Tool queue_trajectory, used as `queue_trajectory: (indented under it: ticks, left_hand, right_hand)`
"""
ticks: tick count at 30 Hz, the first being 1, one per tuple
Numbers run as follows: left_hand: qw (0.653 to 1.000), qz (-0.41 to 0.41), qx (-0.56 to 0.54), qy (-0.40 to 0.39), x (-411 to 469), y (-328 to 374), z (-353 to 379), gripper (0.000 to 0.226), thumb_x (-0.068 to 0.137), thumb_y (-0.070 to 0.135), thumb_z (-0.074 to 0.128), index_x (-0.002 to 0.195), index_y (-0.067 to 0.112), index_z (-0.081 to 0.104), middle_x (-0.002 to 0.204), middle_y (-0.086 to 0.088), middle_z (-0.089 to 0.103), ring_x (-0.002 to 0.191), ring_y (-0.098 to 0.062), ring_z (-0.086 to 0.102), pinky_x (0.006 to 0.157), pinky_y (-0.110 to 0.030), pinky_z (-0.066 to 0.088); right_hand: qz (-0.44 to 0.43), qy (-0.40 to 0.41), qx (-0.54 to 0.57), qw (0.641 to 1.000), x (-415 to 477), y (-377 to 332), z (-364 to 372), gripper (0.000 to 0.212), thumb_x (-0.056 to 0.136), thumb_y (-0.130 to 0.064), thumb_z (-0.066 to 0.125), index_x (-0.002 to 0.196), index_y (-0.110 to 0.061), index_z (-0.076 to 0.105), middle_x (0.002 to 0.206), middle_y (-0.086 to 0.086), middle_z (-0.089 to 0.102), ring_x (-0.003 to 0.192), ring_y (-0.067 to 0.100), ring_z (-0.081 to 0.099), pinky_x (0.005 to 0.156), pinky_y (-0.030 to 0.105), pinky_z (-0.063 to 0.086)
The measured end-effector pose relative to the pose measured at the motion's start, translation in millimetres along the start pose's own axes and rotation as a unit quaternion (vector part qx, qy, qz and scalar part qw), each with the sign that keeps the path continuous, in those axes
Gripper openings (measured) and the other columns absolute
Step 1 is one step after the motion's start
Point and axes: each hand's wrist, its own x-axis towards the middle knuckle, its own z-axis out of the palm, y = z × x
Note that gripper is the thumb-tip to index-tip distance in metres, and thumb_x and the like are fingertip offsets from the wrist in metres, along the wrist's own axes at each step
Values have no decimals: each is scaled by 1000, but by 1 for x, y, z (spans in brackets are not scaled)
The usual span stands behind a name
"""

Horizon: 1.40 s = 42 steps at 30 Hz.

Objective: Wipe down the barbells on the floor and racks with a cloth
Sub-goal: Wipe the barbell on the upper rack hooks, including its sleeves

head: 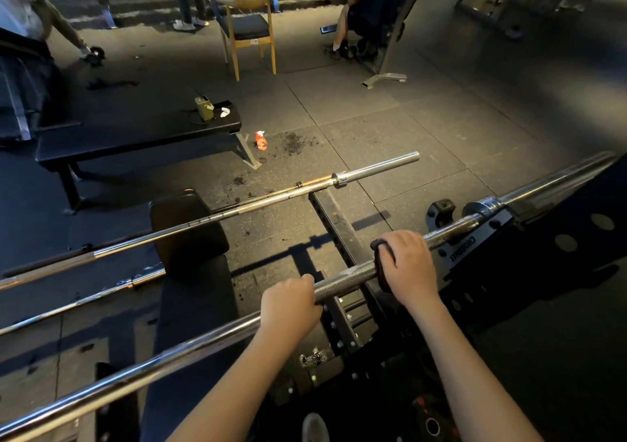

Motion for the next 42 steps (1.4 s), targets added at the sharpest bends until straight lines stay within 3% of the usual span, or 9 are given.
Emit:
queue_trajectory:
  ticks: [6, 9, 14, 20, 24, 27, 32, 36, 42]
  left_hand:
    - [887, -88, -263, -369, 26, -26, -21, 27, 89, 32, 63, 101, 8, 58, 76, -3, 65, 58, -13, 61, 58, -23, 52]
    - [927, -88, -211, -299, 22, -22, -17, 22, 88, 31, 61, 86, 9, 59, 68, -2, 60, 52, -12, 55, 51, -20, 47]
    - [980, -61, -67, -178, 11, -15, -16, 35, 85, 43, 59, 104, 14, 61, 83, 2, 60, 75, -14, 61, 67, -26, 51]
    - [998, -40, 34, -39, -2, -9, -2, 29, 92, 44, 50, 108, 22, 60, 86, 7, 62, 71, -11, 57, 61, -24, 43]
    - [996, -26, 66, 56, -11, -5, 6, 24, 98, 40, 42, 104, 20, 55, 88, 8, 63, 64, -9, 48, 57, -23, 34]
    - [995, -30, 70, 66, -11, -5, 7, 23, 99, 39, 41, 103, 19, 53, 90, 7, 63, 64, -9, 46, 59, -23, 32]
    - [997, -22, 49, 59, -11, -6, 5, 23, 97, 38, 44, 105, 19, 55, 92, 6, 63, 75, -12, 60, 61, -24, 41]
    - [994, -13, -46, -95, -3, -19, -14, 32, 90, 38, 56, 116, 19, 55, 104, 1, 63, 92, -17, 62, 82, -31, 51]
    - [993, -32, -11, -114, -5, -24, -15, 31, 90, 41, 53, 108, 18, 61, 93, 1, 64, 80, -16, 63, 75, -30, 54]
  right_hand:
    - [-28, -45, 66, 996, -19, -18, 10, 24, 98, -24, 44, 114, -22, 61, 114, -13, 50, 113, 0, 33, 103, 27, 27]
    - [-54, -97, 27, 993, 0, 3, -5, 23, 99, -27, 44, 114, -22, 60, 112, -12, 53, 112, 5, 41, 97, 24, 28]
    - [67, -16, -54, 996, 16, -5, 1, 21, 97, -25, 47, 107, -16, 63, 106, -2, 60, 107, 16, 50, 98, 31, 33]
    - [-90, -102, 35, 990, -13, -17, 3, 23, 99, -29, 45, 115, -24, 61, 113, -14, 54, 109, 1, 39, 96, 23, 26]
    - [-10, -33, 4, 999, 9, -2, -6, 21, 99, -23, 48, 107, -13, 64, 102, -1, 62, 98, 12, 50, 88, 24, 31]
    - [59, -22, 71, 995, 0, -30, 10, 24, 100, -29, 44, 102, -17, 64, 98, -8, 59, 97, 9, 49, 90, 26, 35]
    - [-100, -115, 107, 982, -19, -31, 9, 38, 92, -52, 36, 112, -30, 59, 110, -20, 54, 109, 2, 46, 96, 25, 33]
    - [-160, -174, 45, 971, -10, -19, 2, 41, 86, -54, 50, 122, -35, 51, 120, -19, 50, 116, 2, 40, 101, 26, 30]
    - [-132, -59, 36, 989, -8, -25, 22, 30, 93, -37, 44, 106, -19, 65, 99, -5, 65, 94, 14, 58, 85, 30, 42]
